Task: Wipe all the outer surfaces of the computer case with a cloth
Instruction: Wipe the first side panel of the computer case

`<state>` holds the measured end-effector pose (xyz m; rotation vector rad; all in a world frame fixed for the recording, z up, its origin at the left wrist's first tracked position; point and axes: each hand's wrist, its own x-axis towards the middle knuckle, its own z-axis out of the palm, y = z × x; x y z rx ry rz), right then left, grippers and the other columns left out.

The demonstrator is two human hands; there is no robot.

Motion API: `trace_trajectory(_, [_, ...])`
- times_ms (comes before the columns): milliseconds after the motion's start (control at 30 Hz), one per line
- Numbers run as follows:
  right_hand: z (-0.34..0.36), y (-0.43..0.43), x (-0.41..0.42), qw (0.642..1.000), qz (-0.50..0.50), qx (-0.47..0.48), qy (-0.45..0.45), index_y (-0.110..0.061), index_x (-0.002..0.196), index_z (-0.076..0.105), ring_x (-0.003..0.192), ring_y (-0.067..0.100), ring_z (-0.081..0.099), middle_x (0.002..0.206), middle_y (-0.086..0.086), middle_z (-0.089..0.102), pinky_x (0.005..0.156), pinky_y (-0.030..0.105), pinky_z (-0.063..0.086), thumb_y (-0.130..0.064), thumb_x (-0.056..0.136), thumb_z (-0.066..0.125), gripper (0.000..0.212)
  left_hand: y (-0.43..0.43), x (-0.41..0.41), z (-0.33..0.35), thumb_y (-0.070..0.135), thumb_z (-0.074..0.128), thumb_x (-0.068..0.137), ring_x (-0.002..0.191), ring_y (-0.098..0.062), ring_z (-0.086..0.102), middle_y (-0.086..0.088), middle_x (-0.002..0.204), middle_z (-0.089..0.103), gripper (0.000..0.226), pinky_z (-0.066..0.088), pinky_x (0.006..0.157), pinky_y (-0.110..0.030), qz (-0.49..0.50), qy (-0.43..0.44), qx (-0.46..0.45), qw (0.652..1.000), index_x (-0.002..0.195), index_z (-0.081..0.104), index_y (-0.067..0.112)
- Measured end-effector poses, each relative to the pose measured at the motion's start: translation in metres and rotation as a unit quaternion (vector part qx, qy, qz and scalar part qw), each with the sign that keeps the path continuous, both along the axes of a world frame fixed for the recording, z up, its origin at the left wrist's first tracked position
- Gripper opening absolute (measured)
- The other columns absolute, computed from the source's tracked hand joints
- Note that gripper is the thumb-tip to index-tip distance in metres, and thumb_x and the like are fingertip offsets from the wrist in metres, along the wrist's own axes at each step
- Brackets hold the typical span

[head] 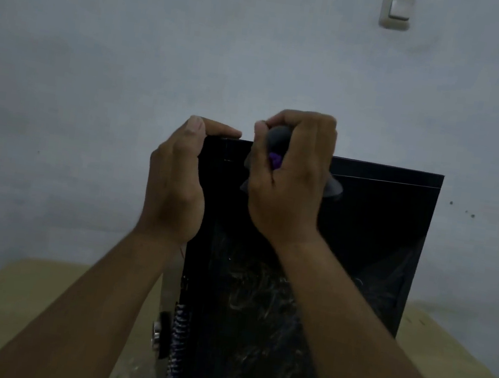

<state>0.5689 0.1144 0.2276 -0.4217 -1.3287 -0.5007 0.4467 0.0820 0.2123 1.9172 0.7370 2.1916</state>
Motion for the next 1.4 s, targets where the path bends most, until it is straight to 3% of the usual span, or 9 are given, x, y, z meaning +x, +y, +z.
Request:
trace_trajectory(167, [-0.013, 0.024, 0.037, 0.989, 0.007, -0.036, 0.142, -0.011, 0.095, 0.053, 0.089, 0.024, 0.053, 0.093, -0.017, 0.042, 0.081, 0.048, 0.046, -0.022, 0.097, 0.058, 0.013, 0.000, 0.001, 0.000, 0.039, 0.019, 0.102, 0.099, -0.023, 0.065, -0.009, 0.097, 0.068, 0.062, 0.043, 0.087, -0.010, 0.002, -0.008, 0.019, 1.000, 0.104, 0.070, 0.003])
trace_trajectory(267, [-0.041, 0.030, 0.044, 0.940, 0.064, -0.115, 0.315, -0.033, 0.096, 0.046, 0.092, 0.026, 0.058, 0.098, -0.024, 0.041, 0.081, 0.049, 0.052, -0.038, 0.097, 0.055, 0.009, -0.001, 0.003, 0.001, 0.052, 0.021, 0.095, 0.102, -0.028, 0.064, -0.008, 0.099, 0.069, 0.066, 0.051, 0.094, -0.038, -0.001, -0.026, 0.021, 0.999, 0.103, 0.070, 0.009])
trace_trajectory(367, [-0.059, 0.023, 0.030, 0.896, 0.055, -0.178, 0.404, -0.031, 0.096, 0.045, 0.099, 0.020, 0.053, 0.099, -0.019, 0.040, 0.091, 0.047, 0.049, -0.034, 0.097, 0.054, 0.010, 0.000, 0.005, 0.000, 0.053, 0.022, 0.094, 0.104, -0.029, 0.063, -0.008, 0.102, 0.068, 0.068, 0.048, 0.094, -0.056, 0.011, -0.037, 0.022, 0.999, 0.103, 0.070, 0.007])
trace_trajectory(600, [-0.050, -0.008, -0.018, 0.952, 0.014, -0.135, 0.275, -0.018, 0.095, 0.051, 0.094, 0.012, 0.048, 0.101, 0.000, 0.049, 0.088, 0.028, 0.042, -0.020, 0.097, 0.058, 0.008, -0.002, 0.004, -0.002, 0.056, 0.023, 0.092, 0.103, -0.030, 0.065, -0.013, 0.104, 0.068, 0.069, 0.052, 0.091, -0.058, -0.017, -0.041, 0.003, 0.999, 0.106, 0.068, 0.005])
trace_trajectory(767, [-0.003, -0.019, -0.041, 0.964, 0.024, -0.118, 0.238, -0.014, 0.096, 0.054, 0.095, 0.016, 0.048, 0.101, 0.005, 0.054, 0.086, 0.037, 0.041, -0.025, 0.095, 0.057, 0.012, 0.000, -0.002, 0.000, 0.058, 0.026, 0.094, 0.106, -0.035, 0.067, -0.019, 0.105, 0.070, 0.071, 0.050, 0.097, -0.058, -0.083, -0.048, -0.021, 0.995, 0.107, 0.069, 0.003])
trace_trajectory(967, [-0.029, -0.021, -0.039, 0.999, 0.004, -0.027, -0.021, -0.005, 0.096, 0.058, 0.089, 0.024, 0.049, 0.097, 0.012, 0.053, 0.077, 0.042, 0.041, -0.021, 0.093, 0.060, 0.016, -0.005, -0.009, 0.003, 0.051, 0.017, 0.101, 0.103, -0.024, 0.068, -0.008, 0.097, 0.073, 0.067, 0.052, 0.093, -0.036, -0.122, -0.029, -0.026, 0.992, 0.099, 0.073, 0.014])
trace_trajectory(1167, [-0.052, -0.006, 0.002, 0.967, -0.032, 0.056, -0.247, -0.014, 0.101, 0.050, 0.089, 0.025, 0.049, 0.097, 0.016, 0.056, 0.075, 0.036, 0.042, -0.023, 0.095, 0.060, 0.016, -0.014, -0.013, 0.006, 0.052, 0.013, 0.099, 0.101, -0.020, 0.070, -0.010, 0.100, 0.073, 0.075, 0.054, 0.085, -0.027, -0.129, -0.005, -0.061, 0.990, 0.111, 0.067, 0.001])
trace_trajectory(1267, [-0.038, -0.008, 0.000, 0.976, -0.019, 0.050, -0.210, -0.006, 0.096, 0.057, 0.087, 0.027, 0.049, 0.094, 0.016, 0.055, 0.073, 0.037, 0.043, -0.020, 0.094, 0.060, 0.014, -0.016, -0.013, 0.008, 0.053, 0.014, 0.099, 0.098, -0.020, 0.071, -0.011, 0.097, 0.074, 0.076, 0.055, 0.083, -0.027, -0.139, -0.004, -0.070, 0.988, 0.110, 0.068, 0.000])
trace_trajectory(1400, [-0.013, -0.024, -0.034, 0.998, 0.031, -0.044, 0.020, -0.004, 0.086, 0.054, 0.084, 0.024, 0.048, 0.089, 0.011, 0.052, 0.075, 0.042, 0.042, -0.018, 0.093, 0.057, 0.015, -0.016, -0.013, 0.007, 0.049, 0.013, 0.101, 0.099, -0.018, 0.070, -0.007, 0.096, 0.074, 0.073, 0.053, 0.084, -0.023, -0.157, 0.000, -0.056, 0.986, 0.107, 0.068, 0.002])
